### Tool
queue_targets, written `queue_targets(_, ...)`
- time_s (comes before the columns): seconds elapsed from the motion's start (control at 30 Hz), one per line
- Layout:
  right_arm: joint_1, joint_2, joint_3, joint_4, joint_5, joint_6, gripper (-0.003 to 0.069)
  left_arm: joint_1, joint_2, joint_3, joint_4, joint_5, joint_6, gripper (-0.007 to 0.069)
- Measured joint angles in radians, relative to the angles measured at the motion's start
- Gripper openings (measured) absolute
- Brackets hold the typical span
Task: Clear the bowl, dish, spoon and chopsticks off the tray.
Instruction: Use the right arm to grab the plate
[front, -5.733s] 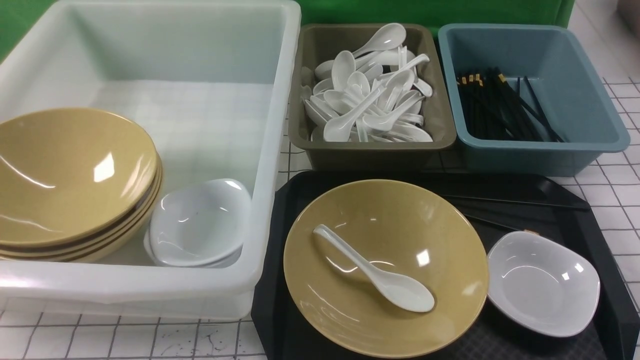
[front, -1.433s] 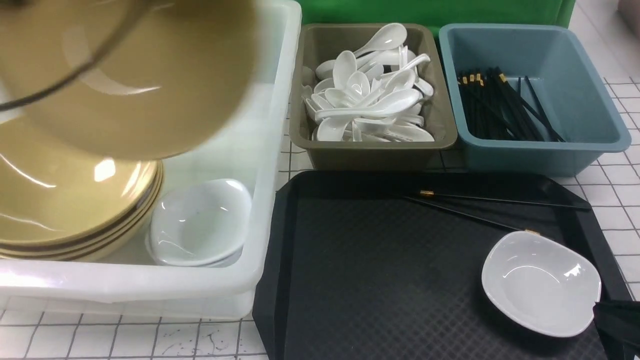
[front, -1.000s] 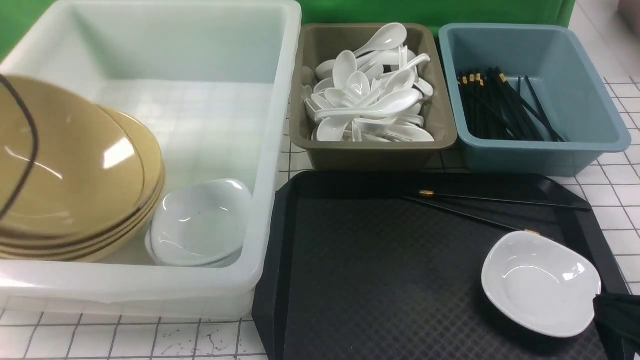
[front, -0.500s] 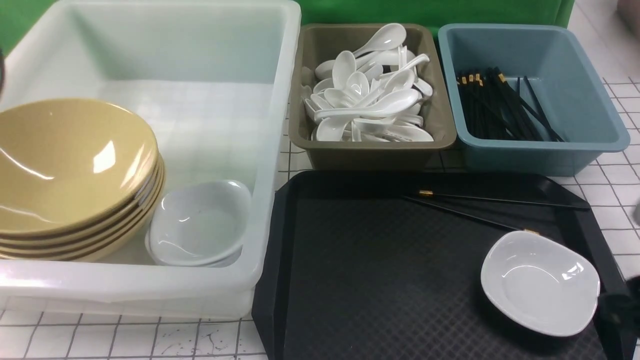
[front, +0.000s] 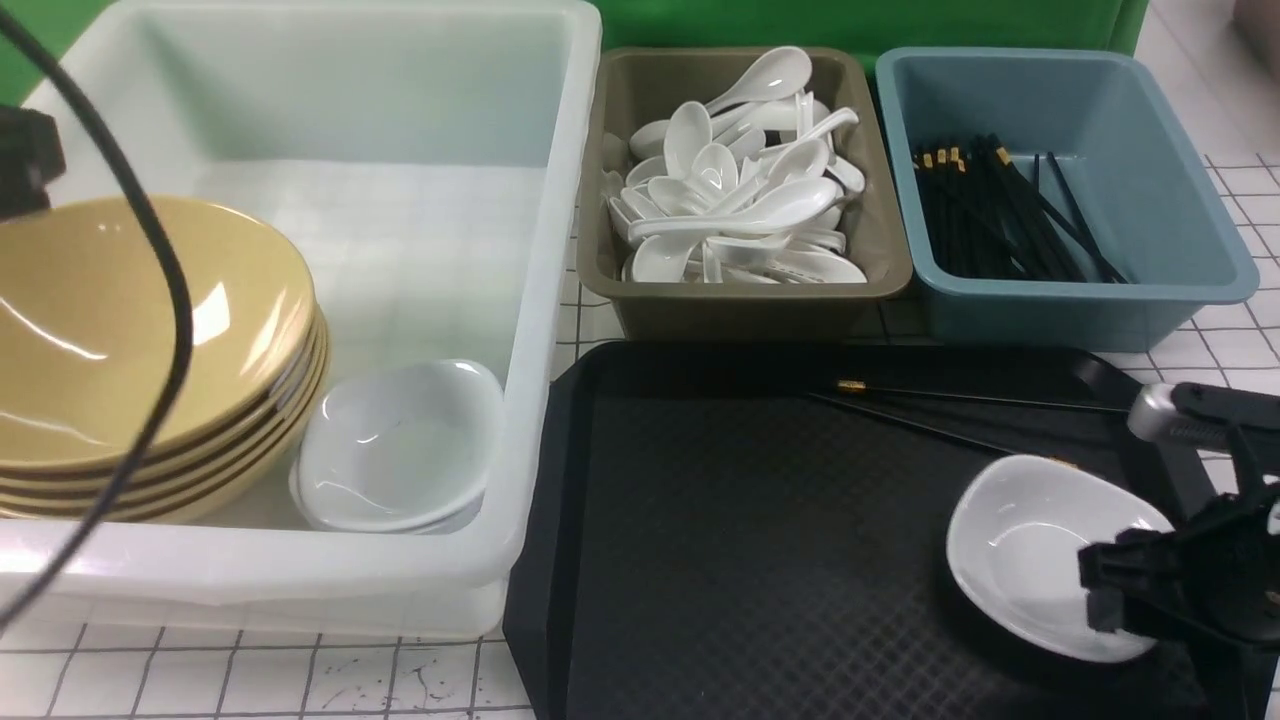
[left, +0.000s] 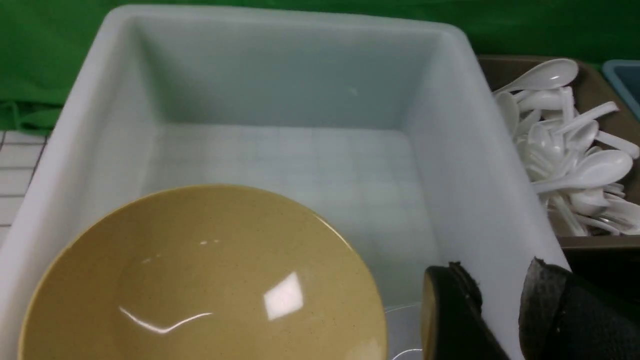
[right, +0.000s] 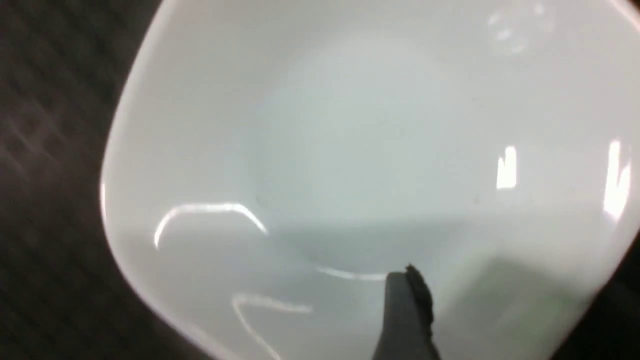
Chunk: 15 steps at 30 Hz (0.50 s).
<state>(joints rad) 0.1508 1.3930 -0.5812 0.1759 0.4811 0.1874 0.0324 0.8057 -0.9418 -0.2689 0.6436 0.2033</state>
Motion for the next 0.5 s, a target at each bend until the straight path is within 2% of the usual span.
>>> queue_targets(0.07,0.000,0.026,0.000,0.054,-0.055,-0.043,0.0411,-0.005,-0.044,0.033,0.019,-0.032,0.001,0.0148)
queue_targets(0.13,0.000,0.045,0.000,0.075,-0.105,-0.097,0.0335,-0.005,-0.086,0.069,0.055,-0.067,0.000,0.0144)
queue_targets(0.27,0.000,0.046,-0.017,0.105,-0.188,-0.196,0.0128,-0.005,-0.174,0.116,0.123,-0.079,-0.039,0.0143)
queue_targets(0.47,0.033,-0.059,-0.112,0.095,-0.042,-0.282,0.0086,-0.005,-0.295,0.124,0.175,-0.014,-0.057,0.0143)
queue_targets(0.5,0.069,-0.101,-0.162,0.085,0.004,-0.298,0.0083,-0.005,-0.322,0.124,0.183,0.005,-0.057,0.0143)
